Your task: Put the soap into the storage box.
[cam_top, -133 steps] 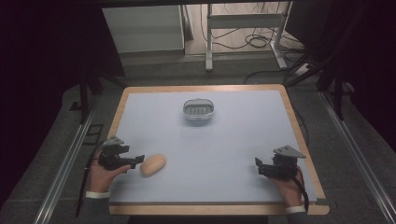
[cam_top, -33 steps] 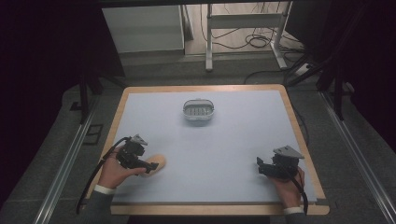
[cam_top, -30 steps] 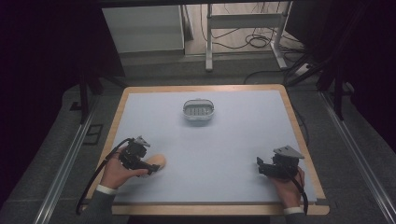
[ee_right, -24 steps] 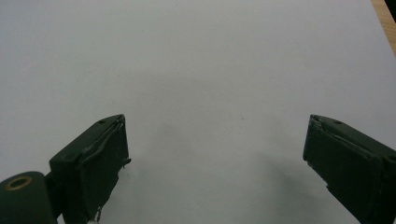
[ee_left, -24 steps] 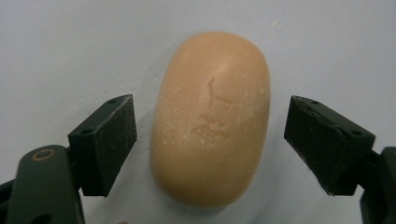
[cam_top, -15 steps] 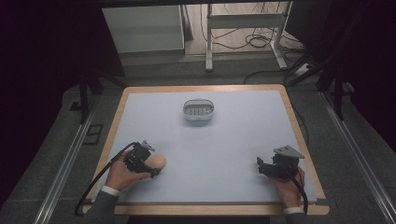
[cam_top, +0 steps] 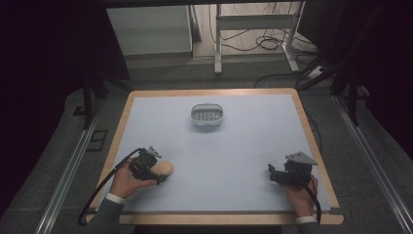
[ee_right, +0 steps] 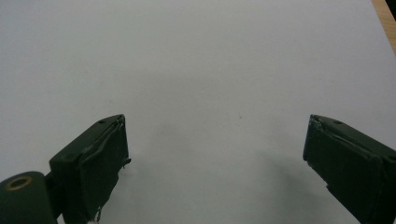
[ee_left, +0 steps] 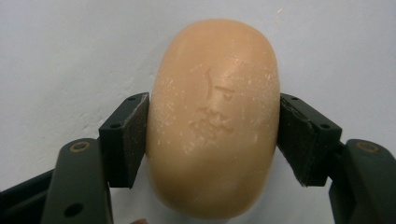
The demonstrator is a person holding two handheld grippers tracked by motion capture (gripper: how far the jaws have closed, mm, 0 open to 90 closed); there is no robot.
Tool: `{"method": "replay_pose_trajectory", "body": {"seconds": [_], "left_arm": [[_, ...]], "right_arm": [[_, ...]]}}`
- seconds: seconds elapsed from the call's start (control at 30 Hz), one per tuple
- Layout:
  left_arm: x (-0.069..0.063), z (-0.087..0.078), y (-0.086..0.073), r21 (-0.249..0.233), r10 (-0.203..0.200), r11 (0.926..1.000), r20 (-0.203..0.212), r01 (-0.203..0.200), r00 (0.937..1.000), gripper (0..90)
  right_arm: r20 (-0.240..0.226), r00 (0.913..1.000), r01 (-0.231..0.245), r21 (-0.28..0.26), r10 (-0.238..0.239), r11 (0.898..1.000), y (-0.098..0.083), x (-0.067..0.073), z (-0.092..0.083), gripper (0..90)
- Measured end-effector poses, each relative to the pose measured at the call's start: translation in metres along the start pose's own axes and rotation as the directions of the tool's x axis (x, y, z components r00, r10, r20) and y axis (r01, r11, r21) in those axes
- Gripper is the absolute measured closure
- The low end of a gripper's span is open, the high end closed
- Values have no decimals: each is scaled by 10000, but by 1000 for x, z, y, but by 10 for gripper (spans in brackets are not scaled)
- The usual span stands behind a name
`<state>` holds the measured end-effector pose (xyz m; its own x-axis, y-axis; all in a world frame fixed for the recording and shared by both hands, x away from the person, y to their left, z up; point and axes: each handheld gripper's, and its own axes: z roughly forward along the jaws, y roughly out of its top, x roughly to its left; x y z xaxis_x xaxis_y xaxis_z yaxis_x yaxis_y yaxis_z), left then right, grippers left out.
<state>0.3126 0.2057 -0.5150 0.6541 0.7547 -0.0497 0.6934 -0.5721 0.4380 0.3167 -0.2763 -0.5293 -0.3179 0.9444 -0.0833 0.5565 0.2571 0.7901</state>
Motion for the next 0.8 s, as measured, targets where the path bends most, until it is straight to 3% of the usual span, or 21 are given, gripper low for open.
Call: {"method": "replay_pose_trajectory", "body": {"seconds": [0.5, 0.8], "left_arm": [[2, -4, 4, -251, 22, 9997, 112, -19, 9999, 316], [6, -14, 8, -671, -33, 9977, 241, 49, 9997, 317]], "right_arm": [[16, 10000, -27, 13, 27, 10000, 0, 0, 0, 66], [34, 10000, 6, 24, -6, 10000, 0, 0, 0, 66]]}}
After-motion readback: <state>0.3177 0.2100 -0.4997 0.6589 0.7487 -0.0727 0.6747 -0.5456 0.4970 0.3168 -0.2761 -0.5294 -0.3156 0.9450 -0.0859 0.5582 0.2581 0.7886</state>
